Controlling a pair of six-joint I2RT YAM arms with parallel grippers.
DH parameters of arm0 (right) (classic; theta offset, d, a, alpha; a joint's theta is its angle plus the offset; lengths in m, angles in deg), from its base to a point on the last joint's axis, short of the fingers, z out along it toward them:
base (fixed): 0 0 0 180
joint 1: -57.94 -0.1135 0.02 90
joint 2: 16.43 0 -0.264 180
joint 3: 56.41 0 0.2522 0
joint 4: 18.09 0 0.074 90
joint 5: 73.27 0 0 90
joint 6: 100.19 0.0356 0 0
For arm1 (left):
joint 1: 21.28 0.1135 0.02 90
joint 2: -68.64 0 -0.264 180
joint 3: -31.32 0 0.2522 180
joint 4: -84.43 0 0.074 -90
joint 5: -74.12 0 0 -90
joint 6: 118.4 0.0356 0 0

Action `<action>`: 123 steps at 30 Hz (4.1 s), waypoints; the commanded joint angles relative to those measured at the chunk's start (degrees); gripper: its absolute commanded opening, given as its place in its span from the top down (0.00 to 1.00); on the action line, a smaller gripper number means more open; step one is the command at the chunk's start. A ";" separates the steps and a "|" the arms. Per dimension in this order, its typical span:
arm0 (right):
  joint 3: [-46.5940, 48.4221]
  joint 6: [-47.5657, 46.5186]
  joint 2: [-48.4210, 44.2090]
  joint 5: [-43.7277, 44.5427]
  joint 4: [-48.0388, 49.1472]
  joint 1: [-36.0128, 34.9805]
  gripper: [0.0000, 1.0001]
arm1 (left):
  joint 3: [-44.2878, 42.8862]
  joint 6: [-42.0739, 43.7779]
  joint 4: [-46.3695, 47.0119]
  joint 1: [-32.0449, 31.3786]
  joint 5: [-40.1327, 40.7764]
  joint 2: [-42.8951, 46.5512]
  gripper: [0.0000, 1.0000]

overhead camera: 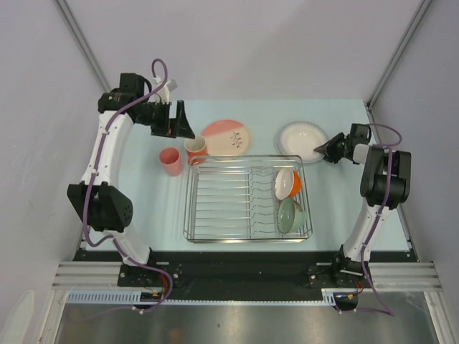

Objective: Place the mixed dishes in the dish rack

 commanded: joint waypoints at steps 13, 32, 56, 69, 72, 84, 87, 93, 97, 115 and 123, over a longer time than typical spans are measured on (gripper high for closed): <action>2.16 -9.46 -11.33 2.33 -6.38 -2.47 1.00 | 1.07 14.02 -7.29 0.43 3.01 0.94 0.00; 20.71 -56.21 -31.73 36.43 -13.16 -33.49 1.00 | 9.41 23.26 -12.67 0.43 0.03 3.22 0.00; 8.40 -98.41 -41.93 30.81 -16.32 -45.36 1.00 | 12.31 20.35 -7.13 0.43 0.38 3.22 0.00; 8.05 -98.25 -43.86 33.10 -19.49 -47.30 1.00 | 12.58 18.77 -5.72 0.43 -0.85 1.81 0.00; 7.96 -98.24 -43.07 32.66 -19.31 -47.48 1.00 | 13.36 18.42 -4.93 0.43 -0.76 2.43 0.00; 6.91 -97.98 -39.56 30.82 -19.31 -46.60 1.00 | 13.63 17.45 -4.23 0.43 -2.25 1.82 0.00; 5.95 -97.72 -38.94 30.29 -18.78 -46.16 1.00 | 13.98 17.28 -3.88 0.43 -2.43 1.64 0.00; 4.28 -97.19 -37.27 28.71 -17.47 -45.11 1.00 | 14.42 17.19 -3.35 0.43 -2.26 1.37 0.00; 3.75 -97.80 -35.87 27.56 -17.64 -44.84 1.00 | 14.77 17.36 -2.91 0.43 -2.08 1.37 0.00; 3.04 -109.23 -32.34 41.00 -20.62 -54.95 1.00 | 15.21 17.63 -1.94 0.43 -2.43 -0.21 0.00; -0.20 -105.02 -34.19 41.01 -26.50 -56.96 1.00 | 15.21 17.37 -1.24 0.43 -3.31 -1.26 0.00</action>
